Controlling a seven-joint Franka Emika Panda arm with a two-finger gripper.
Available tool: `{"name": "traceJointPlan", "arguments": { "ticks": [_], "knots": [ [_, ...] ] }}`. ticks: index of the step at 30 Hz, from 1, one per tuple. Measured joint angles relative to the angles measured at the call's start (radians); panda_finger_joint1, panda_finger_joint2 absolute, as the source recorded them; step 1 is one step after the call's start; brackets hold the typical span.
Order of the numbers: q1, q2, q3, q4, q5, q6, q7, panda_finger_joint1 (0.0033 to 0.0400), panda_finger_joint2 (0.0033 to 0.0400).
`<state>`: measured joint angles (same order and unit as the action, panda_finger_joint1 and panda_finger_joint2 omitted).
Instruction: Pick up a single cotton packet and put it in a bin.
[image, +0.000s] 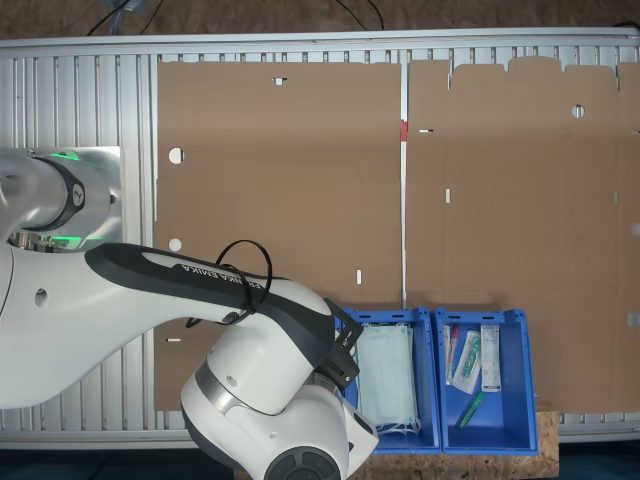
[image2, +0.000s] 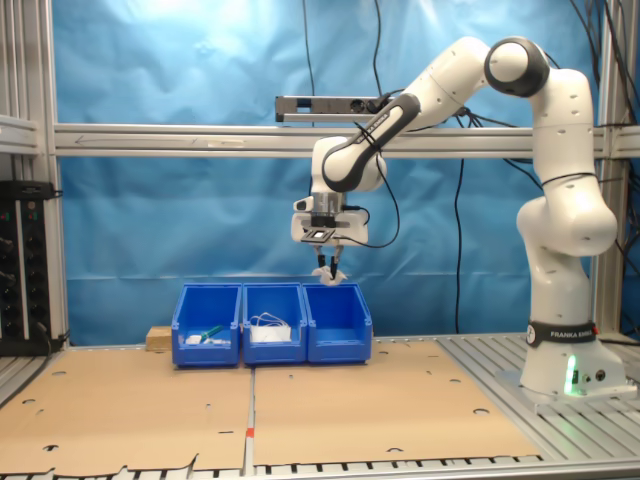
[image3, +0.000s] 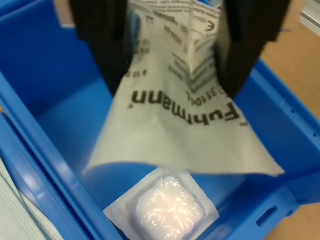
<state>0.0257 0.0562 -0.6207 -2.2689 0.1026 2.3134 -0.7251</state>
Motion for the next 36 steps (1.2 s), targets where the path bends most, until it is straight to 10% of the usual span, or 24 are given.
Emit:
{"name": "traceJointPlan", "arguments": {
  "ticks": [2,3,8,9,17,18,36],
  "knots": [
    [0.000,0.000,0.000,0.000,0.000,0.000,0.000,0.0061,0.0061],
    [0.000,0.000,0.000,0.000,0.000,0.000,0.000,0.0184,0.0184],
    [0.000,0.000,0.000,0.000,0.000,0.000,0.000,0.0184,0.0184],
    [0.000,0.000,0.000,0.000,0.000,0.000,0.000,0.0268,0.0268],
    [0.000,0.000,0.000,0.000,0.000,0.000,0.000,0.0268,0.0268],
    [0.000,0.000,0.000,0.000,0.000,0.000,0.000,0.0389,0.0389],
    [0.000,0.000,0.000,0.000,0.000,0.000,0.000,0.0399,0.0399]
  ]
}}
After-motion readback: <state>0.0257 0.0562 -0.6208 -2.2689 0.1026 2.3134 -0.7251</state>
